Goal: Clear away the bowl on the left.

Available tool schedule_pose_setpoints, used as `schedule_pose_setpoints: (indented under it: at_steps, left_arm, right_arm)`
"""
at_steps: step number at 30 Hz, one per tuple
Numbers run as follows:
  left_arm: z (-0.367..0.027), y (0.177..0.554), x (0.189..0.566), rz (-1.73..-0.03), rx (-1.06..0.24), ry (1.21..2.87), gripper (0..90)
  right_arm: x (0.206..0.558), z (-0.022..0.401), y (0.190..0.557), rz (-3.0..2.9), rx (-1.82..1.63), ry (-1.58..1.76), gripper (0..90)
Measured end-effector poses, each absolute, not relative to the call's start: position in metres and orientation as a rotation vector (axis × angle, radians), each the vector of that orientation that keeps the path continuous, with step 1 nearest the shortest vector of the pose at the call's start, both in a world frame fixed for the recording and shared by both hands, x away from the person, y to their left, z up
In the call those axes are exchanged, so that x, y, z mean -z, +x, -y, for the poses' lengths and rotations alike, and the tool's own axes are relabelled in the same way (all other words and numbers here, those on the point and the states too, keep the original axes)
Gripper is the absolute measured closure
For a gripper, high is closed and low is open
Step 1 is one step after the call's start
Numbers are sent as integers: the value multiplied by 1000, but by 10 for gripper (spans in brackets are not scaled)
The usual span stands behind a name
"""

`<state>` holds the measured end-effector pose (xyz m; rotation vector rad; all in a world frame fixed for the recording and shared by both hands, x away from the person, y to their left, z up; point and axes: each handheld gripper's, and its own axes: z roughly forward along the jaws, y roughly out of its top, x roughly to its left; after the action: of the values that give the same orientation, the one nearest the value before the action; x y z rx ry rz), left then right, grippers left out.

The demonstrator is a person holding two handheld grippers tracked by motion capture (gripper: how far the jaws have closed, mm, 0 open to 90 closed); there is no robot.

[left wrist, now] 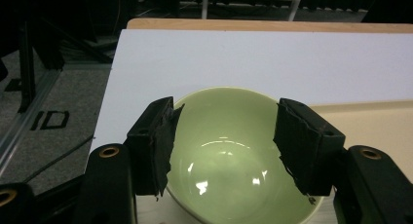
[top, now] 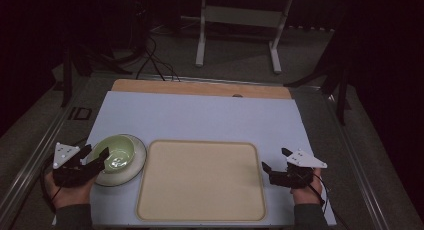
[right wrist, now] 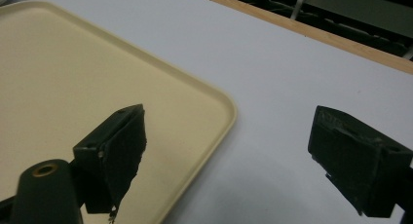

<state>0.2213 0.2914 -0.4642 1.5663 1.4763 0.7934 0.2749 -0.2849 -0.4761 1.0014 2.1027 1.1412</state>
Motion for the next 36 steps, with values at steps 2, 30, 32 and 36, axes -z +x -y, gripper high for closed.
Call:
schedule_pose_setpoints:
  at_steps: [2, 30, 32, 36]
  left_arm:
    - [-292, 222, 464, -1473, -785, 1565, 397]
    - [-312, 244, 482, -1636, -735, 1546, 358]
    - [-314, 245, 485, -1669, -733, 1537, 364]
    - [-320, 248, 491, -1720, -692, 1511, 373]
  right_arm:
    - [476, 285, 274, -2097, -1145, 999, 136]
    - [474, 284, 272, -2055, -1153, 984, 137]
    - [474, 283, 272, -2055, -1157, 983, 136]
    - [474, 282, 272, -2055, -1154, 975, 136]
